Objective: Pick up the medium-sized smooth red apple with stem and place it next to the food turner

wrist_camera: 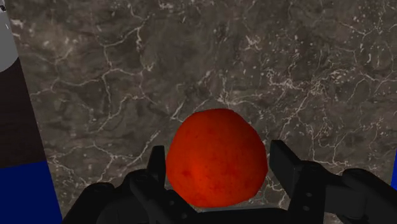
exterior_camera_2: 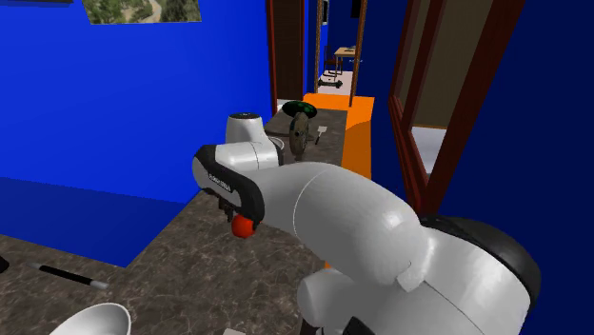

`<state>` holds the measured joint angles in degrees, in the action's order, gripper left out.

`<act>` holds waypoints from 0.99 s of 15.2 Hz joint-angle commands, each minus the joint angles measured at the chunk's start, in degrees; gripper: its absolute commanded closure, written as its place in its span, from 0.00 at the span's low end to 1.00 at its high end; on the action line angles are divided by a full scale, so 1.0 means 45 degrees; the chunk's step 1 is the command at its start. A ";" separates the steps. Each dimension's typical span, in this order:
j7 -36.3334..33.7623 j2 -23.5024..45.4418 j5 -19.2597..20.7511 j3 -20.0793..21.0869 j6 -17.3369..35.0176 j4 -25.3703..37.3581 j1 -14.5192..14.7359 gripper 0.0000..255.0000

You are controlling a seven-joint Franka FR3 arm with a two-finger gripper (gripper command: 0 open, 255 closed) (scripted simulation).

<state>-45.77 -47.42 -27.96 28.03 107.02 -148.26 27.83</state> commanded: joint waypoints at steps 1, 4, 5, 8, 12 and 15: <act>-0.0481 -0.0774 -0.0336 0.0199 -0.0367 -0.0320 0.0475 1.00; -0.1313 -0.1823 -0.0868 0.0595 -0.0904 -0.0656 0.1230 1.00; -0.1609 -0.2148 -0.1050 0.0744 -0.1084 -0.0736 0.1481 1.00; -0.2557 -0.3021 -0.1599 0.1222 -0.1599 -0.0878 0.2245 1.00; -0.3892 -0.3959 -0.2370 0.1967 -0.2228 -0.0834 0.3189 1.00; -0.4924 -0.4477 -0.2963 0.2585 -0.2630 -0.0631 0.3818 1.00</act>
<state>-66.25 -66.81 -40.20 38.56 95.61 -151.41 44.00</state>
